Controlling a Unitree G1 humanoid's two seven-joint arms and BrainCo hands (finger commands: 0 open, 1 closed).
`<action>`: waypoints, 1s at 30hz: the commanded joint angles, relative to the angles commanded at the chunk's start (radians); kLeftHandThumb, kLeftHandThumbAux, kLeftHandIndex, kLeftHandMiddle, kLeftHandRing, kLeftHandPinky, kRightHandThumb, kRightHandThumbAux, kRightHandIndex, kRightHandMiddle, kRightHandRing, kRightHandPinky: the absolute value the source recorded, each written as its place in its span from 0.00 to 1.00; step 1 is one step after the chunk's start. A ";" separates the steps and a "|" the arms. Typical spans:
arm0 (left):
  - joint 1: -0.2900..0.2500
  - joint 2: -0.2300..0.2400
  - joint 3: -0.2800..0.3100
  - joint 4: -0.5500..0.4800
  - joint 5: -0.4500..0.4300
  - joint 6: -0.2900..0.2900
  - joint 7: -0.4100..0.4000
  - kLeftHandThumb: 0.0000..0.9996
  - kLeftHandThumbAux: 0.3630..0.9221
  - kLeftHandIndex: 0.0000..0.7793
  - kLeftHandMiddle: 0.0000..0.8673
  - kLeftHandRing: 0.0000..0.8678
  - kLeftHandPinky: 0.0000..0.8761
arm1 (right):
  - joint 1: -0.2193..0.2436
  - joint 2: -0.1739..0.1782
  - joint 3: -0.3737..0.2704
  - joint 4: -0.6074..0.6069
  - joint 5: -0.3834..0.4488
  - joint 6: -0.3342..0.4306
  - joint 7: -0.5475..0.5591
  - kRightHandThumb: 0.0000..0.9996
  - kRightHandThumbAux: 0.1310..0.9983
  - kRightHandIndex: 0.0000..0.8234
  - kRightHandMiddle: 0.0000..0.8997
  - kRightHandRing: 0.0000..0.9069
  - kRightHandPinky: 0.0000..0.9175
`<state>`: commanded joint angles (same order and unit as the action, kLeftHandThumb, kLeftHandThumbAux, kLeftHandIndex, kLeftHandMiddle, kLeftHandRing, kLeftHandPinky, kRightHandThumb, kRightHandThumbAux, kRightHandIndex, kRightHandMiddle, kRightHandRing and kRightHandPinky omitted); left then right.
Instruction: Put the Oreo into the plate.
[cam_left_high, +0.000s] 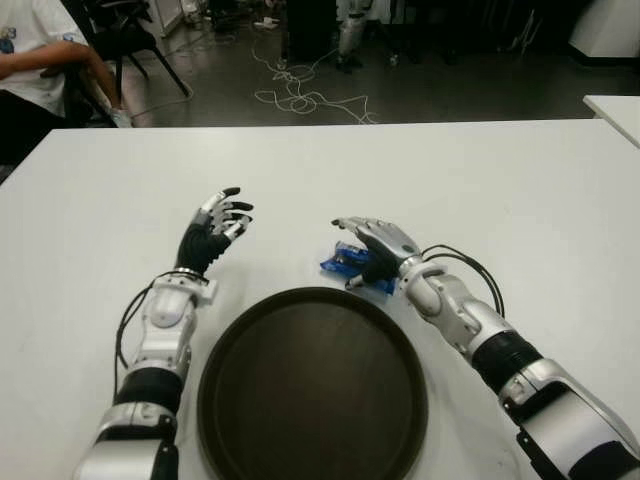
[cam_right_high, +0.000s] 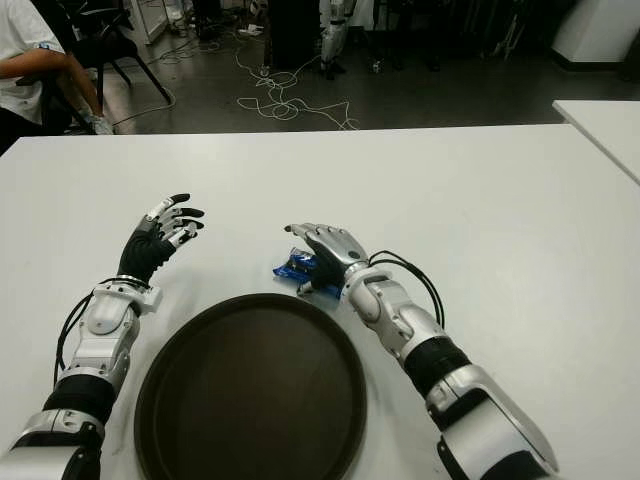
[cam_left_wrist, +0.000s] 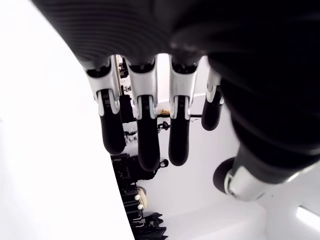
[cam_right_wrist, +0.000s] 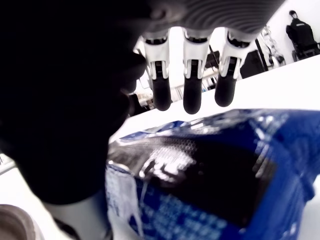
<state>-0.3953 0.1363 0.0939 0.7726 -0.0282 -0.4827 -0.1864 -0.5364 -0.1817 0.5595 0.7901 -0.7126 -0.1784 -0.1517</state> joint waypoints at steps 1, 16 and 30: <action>0.000 0.000 0.000 0.000 0.000 -0.001 0.000 0.28 0.54 0.24 0.38 0.36 0.33 | -0.002 0.001 0.001 0.004 -0.002 -0.001 -0.007 0.11 0.89 0.34 0.35 0.34 0.36; 0.003 0.002 -0.001 -0.010 0.004 0.003 0.004 0.25 0.53 0.24 0.38 0.36 0.32 | -0.022 0.014 0.026 0.064 -0.020 0.013 -0.094 0.57 0.74 0.49 0.46 0.45 0.45; 0.002 0.003 0.003 -0.009 -0.007 0.005 -0.012 0.28 0.56 0.23 0.37 0.36 0.34 | -0.047 0.022 0.050 0.122 -0.051 0.021 -0.138 0.68 0.70 0.51 0.53 0.52 0.49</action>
<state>-0.3931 0.1390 0.0974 0.7638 -0.0353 -0.4772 -0.1982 -0.5834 -0.1593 0.6098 0.9119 -0.7636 -0.1569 -0.2898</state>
